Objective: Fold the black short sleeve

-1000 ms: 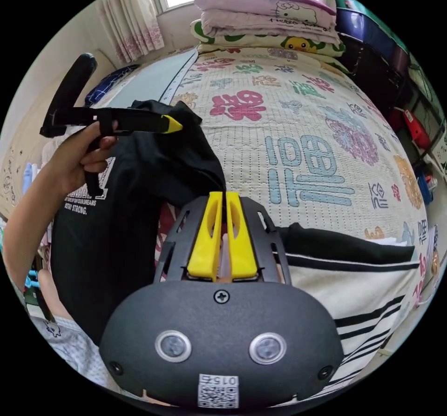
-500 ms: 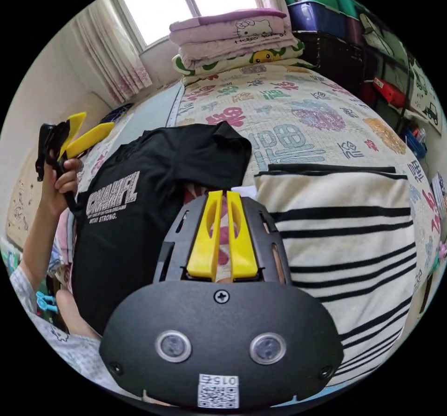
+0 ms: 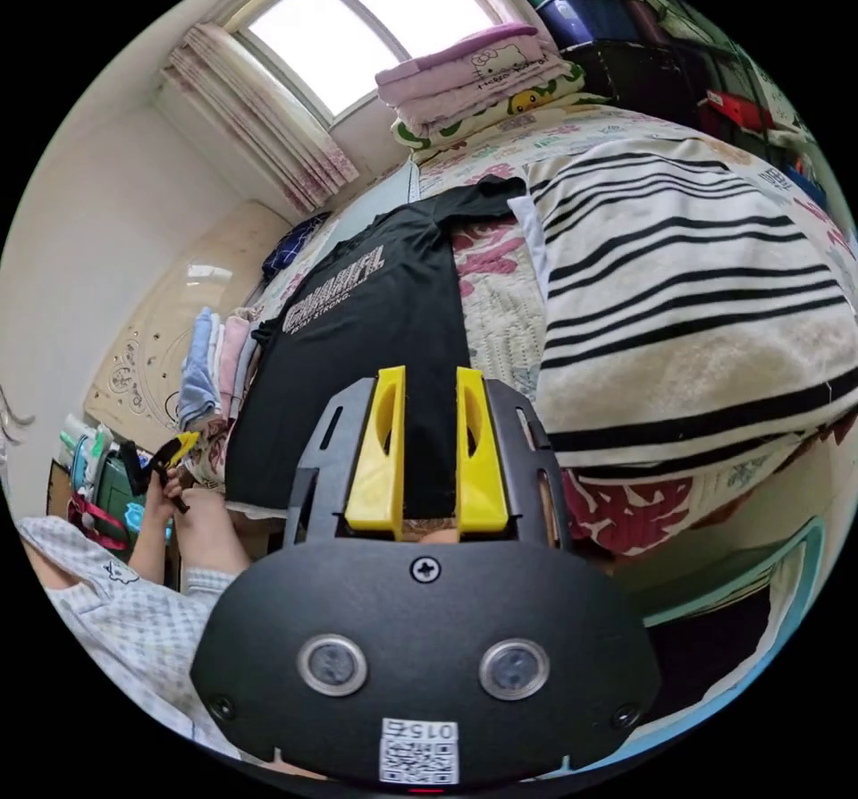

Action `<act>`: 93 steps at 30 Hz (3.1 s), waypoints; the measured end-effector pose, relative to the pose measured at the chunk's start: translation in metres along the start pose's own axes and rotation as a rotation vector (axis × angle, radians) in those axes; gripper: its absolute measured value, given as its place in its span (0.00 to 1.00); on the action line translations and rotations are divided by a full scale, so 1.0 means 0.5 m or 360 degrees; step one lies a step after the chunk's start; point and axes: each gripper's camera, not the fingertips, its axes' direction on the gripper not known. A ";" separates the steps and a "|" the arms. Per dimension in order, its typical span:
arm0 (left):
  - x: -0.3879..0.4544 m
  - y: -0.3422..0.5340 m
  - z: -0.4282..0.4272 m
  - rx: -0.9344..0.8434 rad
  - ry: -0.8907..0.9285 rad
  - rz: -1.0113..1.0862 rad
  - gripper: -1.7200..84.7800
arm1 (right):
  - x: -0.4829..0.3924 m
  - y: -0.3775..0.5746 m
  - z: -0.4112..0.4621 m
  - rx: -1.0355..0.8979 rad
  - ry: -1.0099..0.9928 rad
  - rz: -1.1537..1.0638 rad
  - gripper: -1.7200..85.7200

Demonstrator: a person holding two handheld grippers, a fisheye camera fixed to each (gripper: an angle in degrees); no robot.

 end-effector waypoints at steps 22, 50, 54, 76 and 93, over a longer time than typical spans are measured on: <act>0.095 0.024 0.040 -0.0393 -0.0102 -0.0047 0.02 | 0.220 -0.087 0.255 -0.0381 0.0323 -0.0087 0.02; 0.338 -0.022 0.125 -0.0636 -0.0600 0.0311 0.01 | 0.460 -0.039 0.827 -0.0635 0.1105 -0.0402 0.02; 0.321 -0.032 0.110 -0.0648 -0.0488 0.0230 0.01 | 0.527 -0.029 0.843 -0.0610 0.0961 -0.0268 0.02; 0.254 0.018 -0.039 -0.0502 -0.0255 0.0078 0.01 | 0.695 0.296 0.688 -0.0140 0.0728 0.0141 0.03; 0.191 0.164 -0.303 0.0149 -0.0150 0.0030 0.01 | 0.204 1.189 -0.302 0.1975 -0.1286 -0.0389 0.01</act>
